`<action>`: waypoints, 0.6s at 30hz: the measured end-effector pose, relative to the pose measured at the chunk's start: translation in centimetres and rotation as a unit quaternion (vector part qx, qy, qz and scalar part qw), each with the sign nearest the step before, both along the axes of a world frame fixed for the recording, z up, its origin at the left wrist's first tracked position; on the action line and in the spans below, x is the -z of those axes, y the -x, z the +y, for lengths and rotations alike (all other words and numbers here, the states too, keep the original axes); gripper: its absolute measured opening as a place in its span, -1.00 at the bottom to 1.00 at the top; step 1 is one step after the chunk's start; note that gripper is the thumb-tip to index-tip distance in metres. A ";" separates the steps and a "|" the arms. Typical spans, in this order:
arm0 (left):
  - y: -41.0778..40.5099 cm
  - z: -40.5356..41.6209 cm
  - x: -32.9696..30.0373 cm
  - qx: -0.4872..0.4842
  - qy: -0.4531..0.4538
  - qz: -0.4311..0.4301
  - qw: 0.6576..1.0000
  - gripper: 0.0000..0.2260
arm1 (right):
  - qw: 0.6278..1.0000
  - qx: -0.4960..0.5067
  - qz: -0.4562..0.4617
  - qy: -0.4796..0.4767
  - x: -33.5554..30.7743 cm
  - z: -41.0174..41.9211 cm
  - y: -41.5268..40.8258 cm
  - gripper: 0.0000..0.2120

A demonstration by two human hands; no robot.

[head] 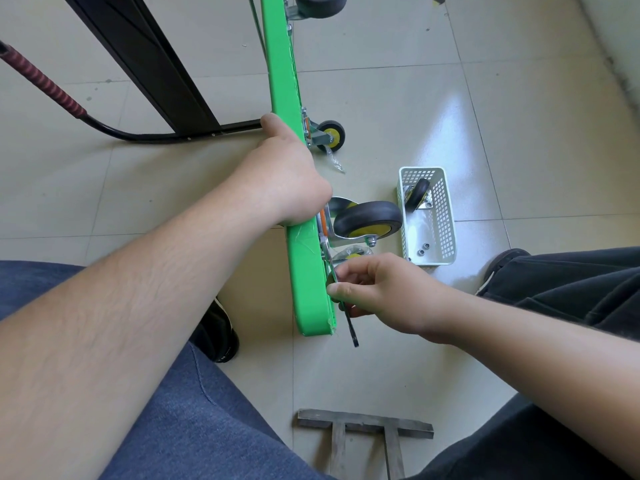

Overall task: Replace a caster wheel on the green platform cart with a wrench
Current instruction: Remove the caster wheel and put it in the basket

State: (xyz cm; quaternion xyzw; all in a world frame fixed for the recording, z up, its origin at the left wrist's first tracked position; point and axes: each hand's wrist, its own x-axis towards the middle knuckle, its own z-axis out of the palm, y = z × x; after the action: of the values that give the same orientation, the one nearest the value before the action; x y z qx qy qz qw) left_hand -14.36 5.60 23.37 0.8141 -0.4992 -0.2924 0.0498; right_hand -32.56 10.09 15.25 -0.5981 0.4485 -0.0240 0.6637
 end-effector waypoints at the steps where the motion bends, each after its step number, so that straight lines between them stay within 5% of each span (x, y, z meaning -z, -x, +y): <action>1: 0.0 0.0 0.0 0.002 0.002 -0.002 1.000 -0.29 | 1.000 -0.002 -0.001 0.011 0.0 0.0 0.0 -0.81; 18: 0.1 0.0 -0.3 0.007 -0.002 -0.007 1.000 -0.31 | 0.997 -0.032 0.068 0.024 -0.9 0.5 0.9 -0.75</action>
State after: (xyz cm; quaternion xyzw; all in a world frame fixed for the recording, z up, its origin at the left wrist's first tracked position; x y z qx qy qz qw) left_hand -14.49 5.60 23.65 0.8130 -0.5043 -0.2880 0.0428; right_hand -33.50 10.60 16.14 -0.6283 0.4723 0.0268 0.6177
